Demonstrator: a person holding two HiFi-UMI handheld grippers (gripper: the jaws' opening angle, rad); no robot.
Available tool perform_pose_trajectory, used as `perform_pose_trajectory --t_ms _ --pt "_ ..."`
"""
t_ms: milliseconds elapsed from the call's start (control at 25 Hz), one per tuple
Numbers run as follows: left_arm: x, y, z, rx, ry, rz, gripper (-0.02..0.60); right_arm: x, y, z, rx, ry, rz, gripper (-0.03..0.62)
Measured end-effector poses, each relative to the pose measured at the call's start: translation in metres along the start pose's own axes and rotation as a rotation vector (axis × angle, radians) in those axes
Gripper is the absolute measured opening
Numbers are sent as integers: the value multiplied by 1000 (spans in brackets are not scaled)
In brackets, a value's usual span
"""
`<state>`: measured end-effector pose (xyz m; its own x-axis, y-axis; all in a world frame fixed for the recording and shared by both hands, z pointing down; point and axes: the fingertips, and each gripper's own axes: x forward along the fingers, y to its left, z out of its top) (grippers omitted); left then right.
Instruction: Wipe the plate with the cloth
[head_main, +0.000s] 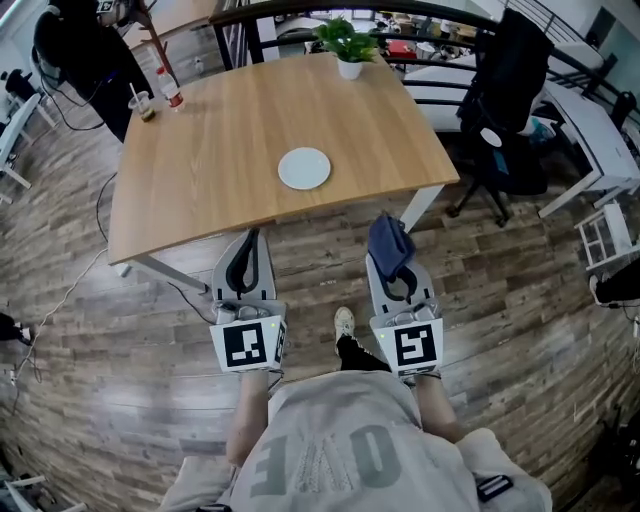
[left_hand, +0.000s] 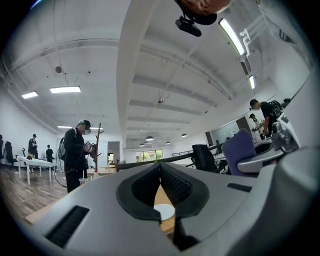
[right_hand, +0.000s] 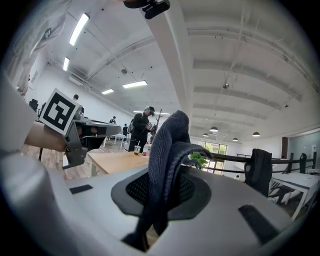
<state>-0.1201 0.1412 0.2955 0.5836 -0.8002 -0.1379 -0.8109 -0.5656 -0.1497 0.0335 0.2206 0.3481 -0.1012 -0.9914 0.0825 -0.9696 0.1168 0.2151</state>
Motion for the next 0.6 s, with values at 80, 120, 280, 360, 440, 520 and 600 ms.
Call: perform_pose_trajectory --t_ms 80,120,280,360,440,520,600 --pt "27 -4 4 9 -8 8 8 19 -24 1 6 -8 11 57" --pt "38 -5 5 9 -10 13 8 29 -34 0 14 -9 17 57" --pt "81 2 -6 -1 8 46 9 69 -62 -5 21 -7 39 57" --pt "102 9 -13 -9 13 65 8 88 -71 -9 17 -4 54 57" --pt "122 13 -13 -7 -2 81 8 104 -82 -14 13 4 73 57" --pt "143 16 -10 7 -17 90 8 118 -94 -18 18 12 88 57" --pt "163 19 -10 14 -14 96 8 133 -107 -21 25 18 92 57"
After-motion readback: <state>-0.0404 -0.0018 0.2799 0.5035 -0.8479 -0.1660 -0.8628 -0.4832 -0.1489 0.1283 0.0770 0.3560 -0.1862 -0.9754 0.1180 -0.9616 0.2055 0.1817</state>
